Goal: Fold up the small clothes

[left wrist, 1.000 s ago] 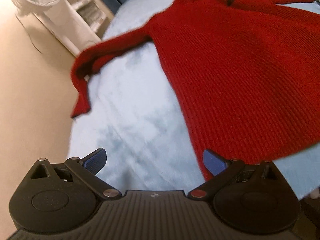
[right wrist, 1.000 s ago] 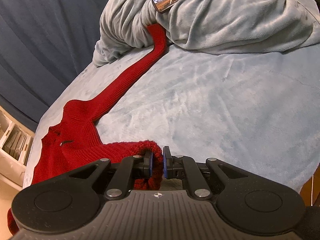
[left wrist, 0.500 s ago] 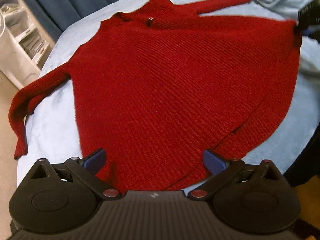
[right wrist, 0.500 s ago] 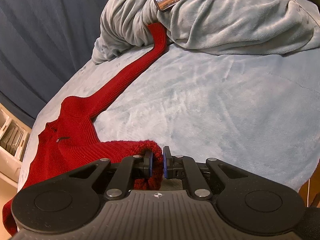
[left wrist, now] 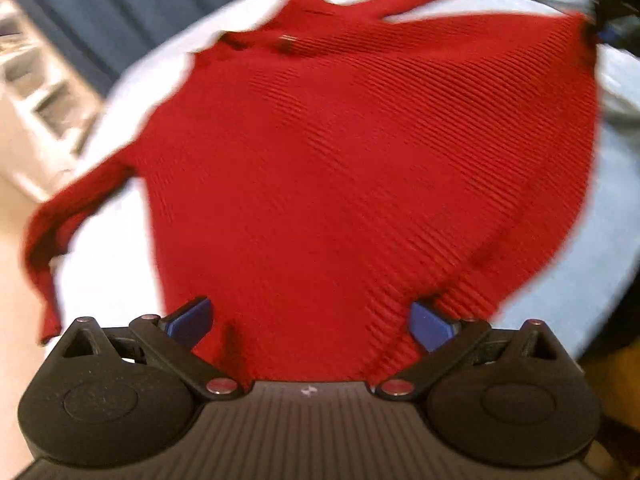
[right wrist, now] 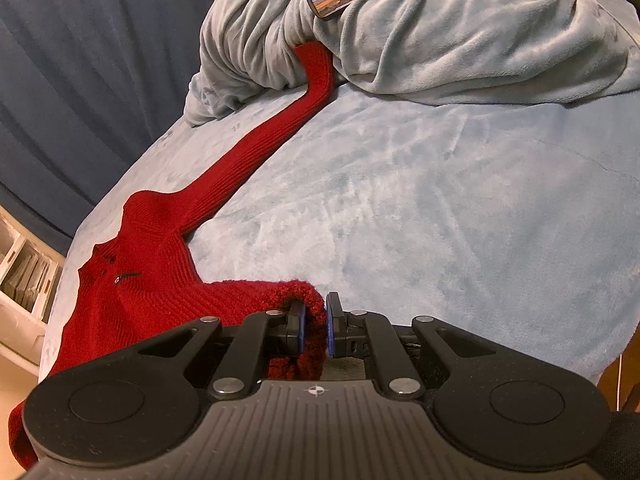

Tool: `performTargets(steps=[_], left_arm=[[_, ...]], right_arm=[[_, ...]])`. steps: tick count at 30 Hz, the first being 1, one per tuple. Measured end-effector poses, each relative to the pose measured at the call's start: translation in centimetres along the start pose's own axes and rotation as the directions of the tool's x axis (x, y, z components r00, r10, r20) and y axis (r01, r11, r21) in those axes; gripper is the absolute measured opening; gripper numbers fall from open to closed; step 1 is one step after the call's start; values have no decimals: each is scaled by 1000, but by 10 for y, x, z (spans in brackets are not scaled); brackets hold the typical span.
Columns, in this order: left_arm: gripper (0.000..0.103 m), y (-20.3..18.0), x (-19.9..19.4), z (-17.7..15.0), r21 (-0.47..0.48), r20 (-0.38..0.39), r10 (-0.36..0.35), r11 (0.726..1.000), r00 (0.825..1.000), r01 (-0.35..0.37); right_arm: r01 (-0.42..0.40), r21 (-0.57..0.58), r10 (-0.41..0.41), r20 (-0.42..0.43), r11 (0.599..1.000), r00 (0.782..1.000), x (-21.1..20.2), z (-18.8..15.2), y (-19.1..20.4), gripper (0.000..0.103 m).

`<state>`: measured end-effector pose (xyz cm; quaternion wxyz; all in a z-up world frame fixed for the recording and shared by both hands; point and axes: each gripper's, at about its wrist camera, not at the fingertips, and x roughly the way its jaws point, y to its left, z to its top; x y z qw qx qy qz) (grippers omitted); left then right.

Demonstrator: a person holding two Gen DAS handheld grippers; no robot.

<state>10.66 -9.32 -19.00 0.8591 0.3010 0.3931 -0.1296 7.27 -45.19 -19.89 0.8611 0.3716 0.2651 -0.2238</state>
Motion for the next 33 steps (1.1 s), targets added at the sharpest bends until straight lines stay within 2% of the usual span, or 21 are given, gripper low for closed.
performTargets(steps=[3,6,9,11,14,16,18,20,23,24,26,28,30,33], left_arm=[[103,22,4,0,-108,-24,127,986,992,-128],[103,53,12,-10,-214,-94,241,943,966,-256],[103,73,22,-25,-269,-154,241,923,958,-275],[103,74,22,-29,-274,-147,251,919,957,-283],[103,71,16,-21,-257,-143,296,910,945,-324],[103,81,8,-15,-286,-118,334,890,935,-355],[103,101,1,-6,-349,-106,325,873,940,-341],[103,114,-4,1,-373,-87,324,866,942,-333],[103,120,-1,5,-351,-70,306,883,949,-310],[103,118,2,6,-346,-74,274,895,959,-283],[103,116,14,3,-340,-111,191,915,975,-218],[103,113,29,-1,-329,-165,160,921,973,-207],[103,117,37,-9,-362,-192,141,910,971,-204],[103,142,38,-17,-491,-210,51,858,976,-151]], right_arm=[[0,0,0,1,1000,1000,0,0,0,10],[0,1,0,7,1000,1000,-1,0,0,10],[-1,-4,1,6,1000,1000,-1,0,2,10],[-5,-7,5,7,1000,1000,-2,0,2,10],[-12,-2,12,6,1000,1000,-3,0,0,10],[-21,11,21,4,1000,1000,-4,0,1,10],[-59,49,59,-4,997,998,-7,5,-1,10],[-107,76,107,-5,991,994,-12,16,-1,10],[-160,55,159,18,986,987,-20,40,6,10],[-162,39,161,30,986,986,-22,48,9,10],[-157,1,157,47,988,986,-24,62,18,10],[-144,-13,145,29,989,989,-20,70,25,10],[-125,-23,126,9,992,992,-15,75,27,10],[-112,-2,112,-8,994,994,-11,78,25,10]])
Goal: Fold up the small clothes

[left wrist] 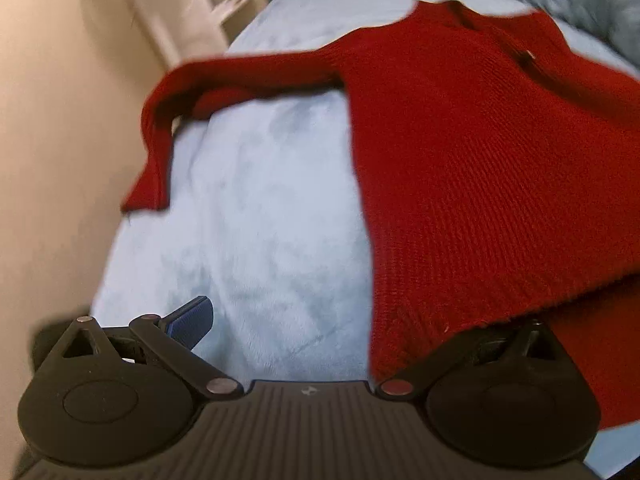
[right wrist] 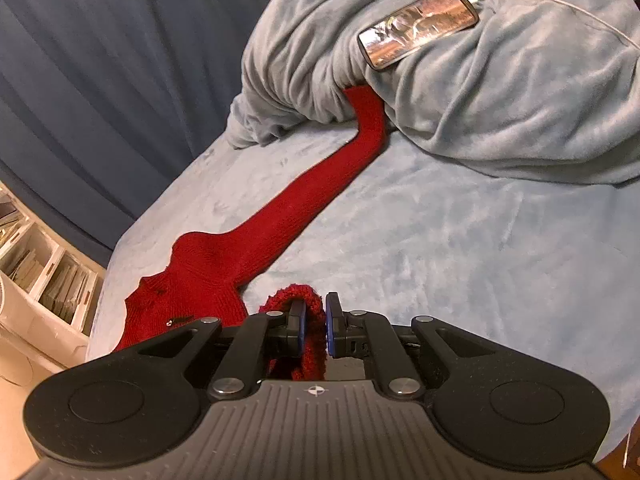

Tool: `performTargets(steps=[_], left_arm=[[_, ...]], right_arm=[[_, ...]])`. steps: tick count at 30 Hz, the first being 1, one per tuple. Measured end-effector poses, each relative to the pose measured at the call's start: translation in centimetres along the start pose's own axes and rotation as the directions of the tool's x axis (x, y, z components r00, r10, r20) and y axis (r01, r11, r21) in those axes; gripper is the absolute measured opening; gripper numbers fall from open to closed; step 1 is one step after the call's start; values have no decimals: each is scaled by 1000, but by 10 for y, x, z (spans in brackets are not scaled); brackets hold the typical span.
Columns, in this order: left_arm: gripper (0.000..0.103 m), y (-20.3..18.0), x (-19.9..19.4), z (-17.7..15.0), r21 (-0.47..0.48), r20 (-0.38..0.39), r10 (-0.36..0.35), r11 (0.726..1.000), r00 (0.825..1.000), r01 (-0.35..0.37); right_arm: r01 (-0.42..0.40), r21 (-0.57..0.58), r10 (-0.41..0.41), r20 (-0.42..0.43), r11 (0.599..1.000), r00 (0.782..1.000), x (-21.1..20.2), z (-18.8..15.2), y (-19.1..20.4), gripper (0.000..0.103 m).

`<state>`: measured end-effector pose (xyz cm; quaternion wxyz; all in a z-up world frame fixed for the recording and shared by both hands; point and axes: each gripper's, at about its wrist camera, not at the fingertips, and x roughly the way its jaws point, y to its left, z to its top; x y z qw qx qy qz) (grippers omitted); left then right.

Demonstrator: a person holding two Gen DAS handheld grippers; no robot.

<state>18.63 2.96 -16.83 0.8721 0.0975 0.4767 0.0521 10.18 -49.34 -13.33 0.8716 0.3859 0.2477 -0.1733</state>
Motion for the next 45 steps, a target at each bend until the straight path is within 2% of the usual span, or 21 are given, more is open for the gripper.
performTargets(steps=[5,9,13,15,19,26,29,30,32,36,38,40,41,42,43,45], left_arm=[[103,36,10,2,-141,-77,-123,984,989,111],[103,40,14,-4,-169,-101,-168,974,981,150],[103,26,26,-15,-196,-173,-249,957,953,214],[103,12,17,-20,-148,-140,-215,970,966,195],[103,-13,9,-20,-63,-156,-215,976,964,208],[78,-28,1,-13,-37,-142,-185,983,972,182],[78,-31,-4,-11,-14,-138,-174,985,975,174],[79,-33,-3,-10,-2,-137,-170,985,976,172],[83,-36,-3,-11,14,-133,-166,985,977,169],[85,-40,-3,-12,25,-130,-160,986,979,164],[86,-40,-1,-13,23,-128,-161,986,979,165],[85,-42,0,-13,31,-119,-158,986,980,163],[72,-43,0,-13,42,-109,-156,986,982,161],[57,-44,-4,-13,57,-93,-163,984,982,168],[13,-45,-10,-12,72,-83,-177,980,981,183],[9,-38,-22,-3,72,-73,-159,984,985,164]], right_arm=[[32,52,-31,-17,998,999,5,-3,-6,10],[45,69,-44,-23,997,999,4,-3,-7,10],[62,53,-60,-30,997,998,7,-4,-6,10],[58,53,-55,-54,997,997,11,-5,-8,10],[28,61,-18,-161,998,987,27,-2,-24,11],[38,-11,-40,-280,999,959,49,-12,-43,14],[62,-62,-79,-329,996,941,60,-26,-48,21],[76,-44,-87,-346,996,934,63,-29,-51,26],[68,-3,-64,-373,998,925,68,-31,-56,27],[32,-14,-34,-411,999,911,76,-37,-54,39],[11,-50,-30,-407,999,913,79,-40,-47,46],[0,-103,-40,-385,995,922,81,-45,-38,48],[3,-132,-52,-373,991,926,82,-46,-34,40],[-3,-153,-54,-366,988,929,82,-47,-30,21],[-4,-174,-59,-354,985,933,79,-47,-24,18],[17,-239,-92,-305,971,948,65,-46,-9,16]])
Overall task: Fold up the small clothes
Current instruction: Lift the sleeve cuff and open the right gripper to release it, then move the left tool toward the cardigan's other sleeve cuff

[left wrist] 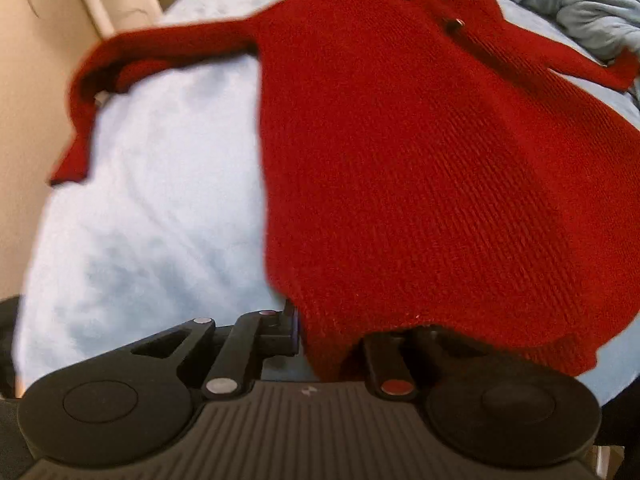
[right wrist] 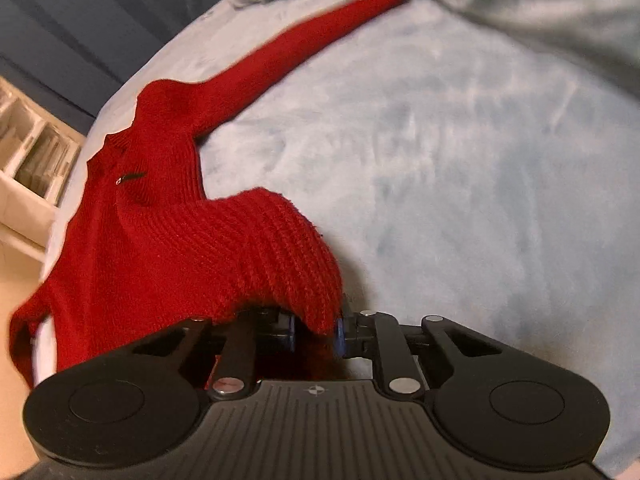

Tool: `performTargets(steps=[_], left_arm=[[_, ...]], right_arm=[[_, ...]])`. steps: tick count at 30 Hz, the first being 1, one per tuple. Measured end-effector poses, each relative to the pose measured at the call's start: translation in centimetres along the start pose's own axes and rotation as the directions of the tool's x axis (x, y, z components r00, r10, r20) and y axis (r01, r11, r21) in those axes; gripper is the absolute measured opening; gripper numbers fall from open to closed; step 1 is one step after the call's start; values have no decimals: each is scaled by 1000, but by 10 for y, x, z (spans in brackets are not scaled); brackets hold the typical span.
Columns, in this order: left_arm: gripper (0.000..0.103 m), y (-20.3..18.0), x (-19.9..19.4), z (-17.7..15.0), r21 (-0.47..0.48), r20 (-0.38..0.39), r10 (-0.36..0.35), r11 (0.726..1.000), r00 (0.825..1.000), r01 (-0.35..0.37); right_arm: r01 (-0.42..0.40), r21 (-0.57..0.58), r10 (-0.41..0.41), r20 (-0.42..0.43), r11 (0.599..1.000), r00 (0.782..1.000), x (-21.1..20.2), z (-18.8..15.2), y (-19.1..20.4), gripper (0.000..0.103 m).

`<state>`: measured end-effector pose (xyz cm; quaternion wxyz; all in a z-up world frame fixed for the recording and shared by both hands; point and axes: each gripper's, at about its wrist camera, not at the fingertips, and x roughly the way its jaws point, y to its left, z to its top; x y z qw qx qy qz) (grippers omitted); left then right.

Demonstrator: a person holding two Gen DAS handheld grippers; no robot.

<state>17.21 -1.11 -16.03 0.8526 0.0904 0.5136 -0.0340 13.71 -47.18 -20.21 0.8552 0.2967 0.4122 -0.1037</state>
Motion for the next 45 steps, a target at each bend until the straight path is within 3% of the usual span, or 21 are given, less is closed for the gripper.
performTargets(steps=[2,5,9,11,13,17,20,25,26,28,29,30,31,32,33,34,37,39,42,45], left_arm=[[9,18,-26,11,-9,57,-6,1000,998,7],[4,51,-73,23,15,156,27,999,987,-30],[4,92,-119,18,39,237,104,992,966,-116],[4,101,-108,1,66,202,124,988,972,-139],[4,100,-82,-21,93,141,117,987,983,-130],[4,78,-30,-54,183,24,136,973,990,-138],[4,71,-27,-63,246,51,161,954,986,-169],[5,86,-33,-56,182,53,111,976,992,-118],[10,86,-30,-58,185,50,107,976,993,-115],[33,83,-28,-57,188,52,110,975,993,-118],[59,84,-31,-59,185,63,128,973,990,-137],[78,84,-37,-59,172,89,141,973,986,-155],[86,88,-43,-59,154,114,152,974,982,-168],[95,95,-53,-58,127,142,151,977,978,-169],[98,102,-65,-58,92,175,135,984,975,-153],[99,109,-74,-57,58,204,118,989,972,-133],[102,123,-92,-51,-11,267,79,997,960,-79],[102,126,-93,-42,-32,261,60,998,964,-54],[102,124,-88,-34,-14,228,22,1000,973,-19],[102,119,-83,-40,74,203,41,996,978,-57]], right_arm=[[-11,-31,12,41,999,999,-30,5,13,15],[-36,-182,64,149,983,987,-99,10,43,14],[37,-370,52,227,928,972,-174,-5,65,13],[108,-424,-33,181,899,983,-165,-25,60,13],[136,-431,-131,41,892,991,-130,-45,49,13],[206,-430,-272,-99,879,957,-77,-77,34,13],[220,-437,-277,-70,872,958,-83,-77,40,13],[202,-505,-271,-65,839,960,-91,-79,51,13],[208,-518,-293,-87,830,952,-83,-83,53,13],[207,-546,-359,-187,812,914,-68,-94,52,13],[200,-546,-376,-231,813,897,-66,-99,51,13],[195,-542,-367,-229,817,901,-72,-101,50,14],[182,-536,-341,-212,824,916,-82,-100,51,17],[166,-523,-310,-200,836,929,-95,-99,53,28],[158,-507,-286,-186,847,940,-105,-96,54,39],[147,-484,-252,-160,863,955,-118,-92,55,43],[132,-447,-186,-80,885,979,-138,-78,68,44],[129,-407,-138,6,904,990,-137,-65,82,47],[110,-331,-79,105,937,991,-122,-48,103,55],[77,-325,-61,59,943,996,-86,-41,123,55]])
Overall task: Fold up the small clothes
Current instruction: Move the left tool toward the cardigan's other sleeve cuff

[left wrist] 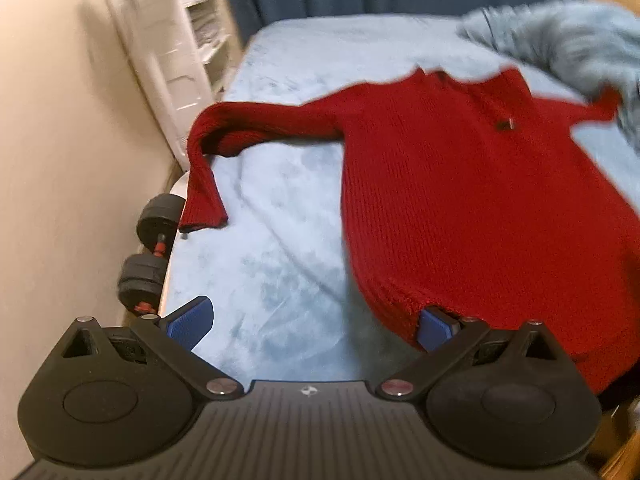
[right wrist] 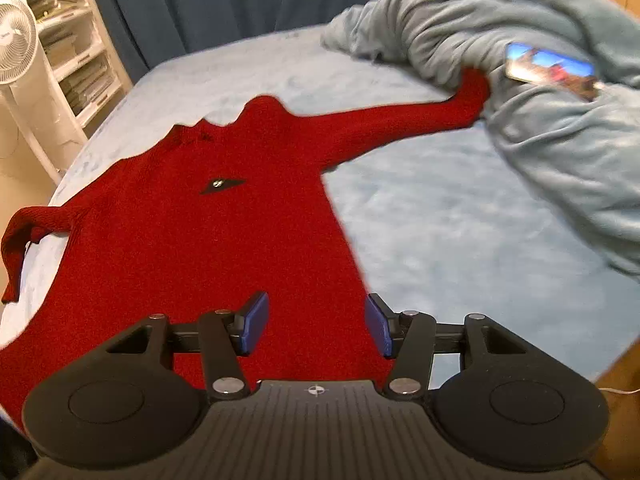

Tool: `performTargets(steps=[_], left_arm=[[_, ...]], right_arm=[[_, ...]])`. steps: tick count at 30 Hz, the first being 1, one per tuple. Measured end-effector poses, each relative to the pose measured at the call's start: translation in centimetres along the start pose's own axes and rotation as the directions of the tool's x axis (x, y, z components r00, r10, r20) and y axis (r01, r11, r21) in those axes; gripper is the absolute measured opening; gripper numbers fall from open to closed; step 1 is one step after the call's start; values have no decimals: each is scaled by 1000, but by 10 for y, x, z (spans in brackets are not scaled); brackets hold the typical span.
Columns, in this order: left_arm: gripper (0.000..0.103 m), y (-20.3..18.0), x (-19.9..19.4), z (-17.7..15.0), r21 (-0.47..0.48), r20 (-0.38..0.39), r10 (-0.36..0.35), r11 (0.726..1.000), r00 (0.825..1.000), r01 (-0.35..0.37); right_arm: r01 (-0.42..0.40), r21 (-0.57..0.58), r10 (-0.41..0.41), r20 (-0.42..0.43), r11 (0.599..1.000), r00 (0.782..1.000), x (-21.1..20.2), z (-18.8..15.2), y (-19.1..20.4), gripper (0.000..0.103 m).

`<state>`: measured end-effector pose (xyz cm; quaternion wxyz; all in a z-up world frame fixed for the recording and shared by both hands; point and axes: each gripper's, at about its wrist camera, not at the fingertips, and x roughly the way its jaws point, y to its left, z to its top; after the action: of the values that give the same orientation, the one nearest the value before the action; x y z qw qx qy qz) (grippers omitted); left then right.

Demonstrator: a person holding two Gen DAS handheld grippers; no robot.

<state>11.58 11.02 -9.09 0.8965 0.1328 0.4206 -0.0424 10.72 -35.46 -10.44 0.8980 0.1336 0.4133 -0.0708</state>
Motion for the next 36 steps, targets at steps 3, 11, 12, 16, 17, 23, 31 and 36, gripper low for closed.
performTargets(steps=[3,11,12,16,17,23,31,36], left_arm=[[103,7,10,-17,27,-69,33,999,997,-32],[103,27,19,-35,-70,-153,-25,997,988,14],[103,26,18,-36,-64,-160,-33,998,987,23],[103,29,17,-48,-35,-209,-35,999,977,29],[103,31,14,-51,-34,-202,-26,999,979,19],[103,55,-5,-39,-177,-129,28,983,991,-51],[103,77,21,35,-354,-42,110,928,993,-118],[103,80,68,70,-296,-71,137,943,988,-152]], right_arm=[[-28,-30,26,-55,999,998,27,-4,16,55],[-3,-236,-67,-288,972,955,81,-64,53,55],[-3,-278,-78,-280,961,957,80,-71,57,57],[-16,-320,-86,-301,947,950,67,-84,64,60],[-20,-299,-80,-318,954,945,66,-85,64,60],[-58,-182,0,-307,982,952,35,-83,60,60],[-52,20,52,-15,998,999,-3,-27,41,60],[-54,111,49,46,992,998,22,0,27,60]])
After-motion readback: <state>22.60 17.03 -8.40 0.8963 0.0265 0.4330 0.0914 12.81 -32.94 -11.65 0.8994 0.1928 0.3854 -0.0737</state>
